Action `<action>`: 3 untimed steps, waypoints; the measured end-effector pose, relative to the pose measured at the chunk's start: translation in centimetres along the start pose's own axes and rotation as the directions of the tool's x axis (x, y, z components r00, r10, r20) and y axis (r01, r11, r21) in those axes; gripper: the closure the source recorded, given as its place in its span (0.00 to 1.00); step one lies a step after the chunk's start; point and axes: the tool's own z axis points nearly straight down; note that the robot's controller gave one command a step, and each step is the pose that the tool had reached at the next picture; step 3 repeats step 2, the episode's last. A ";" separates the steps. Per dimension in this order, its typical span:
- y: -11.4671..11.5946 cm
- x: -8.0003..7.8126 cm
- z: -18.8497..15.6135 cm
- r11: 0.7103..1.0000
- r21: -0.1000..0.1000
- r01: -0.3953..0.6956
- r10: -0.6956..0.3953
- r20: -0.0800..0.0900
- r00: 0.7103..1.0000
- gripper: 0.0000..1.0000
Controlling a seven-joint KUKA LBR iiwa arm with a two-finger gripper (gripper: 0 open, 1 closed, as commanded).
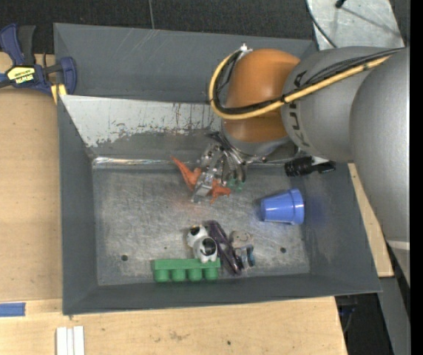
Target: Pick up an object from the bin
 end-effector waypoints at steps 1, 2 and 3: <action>0.0 0.0 -1.9 1.000 0.000 0.000 0.000 -0.001 1.000 1.00; 0.0 0.0 -3.5 1.000 -0.001 0.000 0.000 0.002 1.000 1.00; 0.0 0.0 -3.5 1.000 -0.001 0.000 0.000 0.002 1.000 1.00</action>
Offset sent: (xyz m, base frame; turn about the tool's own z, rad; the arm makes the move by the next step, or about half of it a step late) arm -0.0001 0.0001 0.0677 0.0000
